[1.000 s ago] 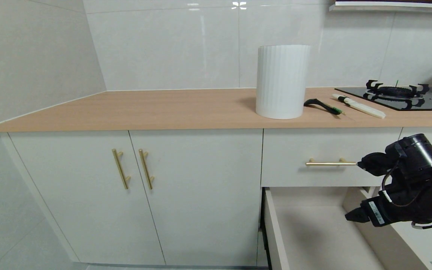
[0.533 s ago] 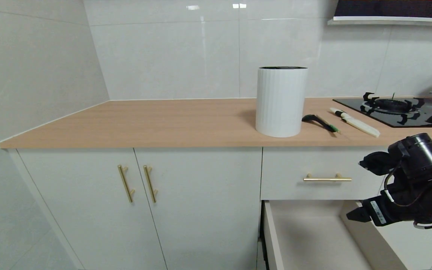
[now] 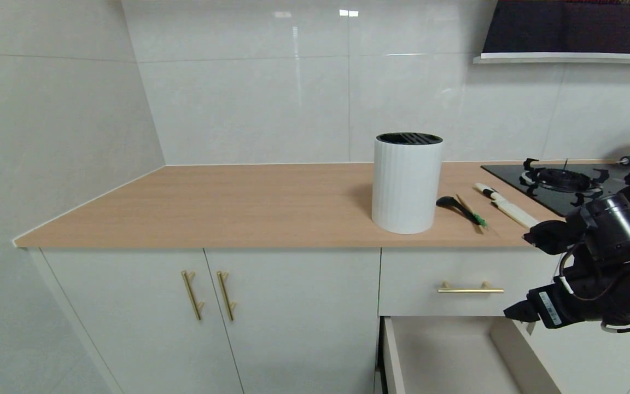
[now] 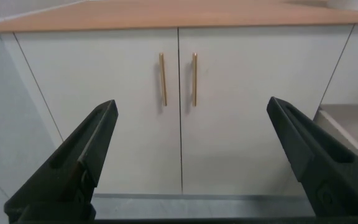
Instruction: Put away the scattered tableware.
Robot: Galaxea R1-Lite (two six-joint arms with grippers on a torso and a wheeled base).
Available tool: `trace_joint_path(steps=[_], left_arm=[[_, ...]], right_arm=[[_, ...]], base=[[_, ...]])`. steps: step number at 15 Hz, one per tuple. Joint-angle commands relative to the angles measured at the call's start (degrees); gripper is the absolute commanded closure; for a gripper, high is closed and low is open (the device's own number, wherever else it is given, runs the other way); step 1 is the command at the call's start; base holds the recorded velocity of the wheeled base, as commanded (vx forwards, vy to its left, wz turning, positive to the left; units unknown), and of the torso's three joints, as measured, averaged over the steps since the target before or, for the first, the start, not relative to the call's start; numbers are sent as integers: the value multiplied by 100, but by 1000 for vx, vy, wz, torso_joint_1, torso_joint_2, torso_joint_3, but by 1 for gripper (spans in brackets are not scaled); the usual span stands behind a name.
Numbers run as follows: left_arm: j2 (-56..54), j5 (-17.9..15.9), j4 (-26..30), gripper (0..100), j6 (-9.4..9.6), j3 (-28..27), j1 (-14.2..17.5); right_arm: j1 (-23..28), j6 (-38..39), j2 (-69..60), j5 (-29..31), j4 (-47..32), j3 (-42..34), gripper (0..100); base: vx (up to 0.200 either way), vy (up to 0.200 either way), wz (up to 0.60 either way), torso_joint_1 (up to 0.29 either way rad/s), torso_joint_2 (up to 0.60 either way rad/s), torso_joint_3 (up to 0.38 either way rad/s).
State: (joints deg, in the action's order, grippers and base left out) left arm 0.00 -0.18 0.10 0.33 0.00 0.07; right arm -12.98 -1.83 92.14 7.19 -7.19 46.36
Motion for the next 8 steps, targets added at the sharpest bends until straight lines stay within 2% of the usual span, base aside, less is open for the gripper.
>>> trace_joint_path(steps=[1, 3, 5, 8], left_arm=[[0, 1, -1, 0, 2, 0, 1], [0, 1, -1, 0, 2, 0, 1], [0, 1, -1, 0, 2, 0, 1], [0, 1, -1, 0, -7, 0, 1]], right_arm=[[-2, -11, -99, 1, 51, -13, 0], [-2, -19, -126, 1, 218, 136, 0], [15, 42, -64, -148, 561, 681, 0], [41, 174, 410, -183, -186, 2044, 0]], base=[[0, 0, 0, 100, -242, -154], [0, 0, 0, 46, -112, -61], [0, 0, 0, 11, -25, -13], [0, 0, 0, 0, 0, 0]])
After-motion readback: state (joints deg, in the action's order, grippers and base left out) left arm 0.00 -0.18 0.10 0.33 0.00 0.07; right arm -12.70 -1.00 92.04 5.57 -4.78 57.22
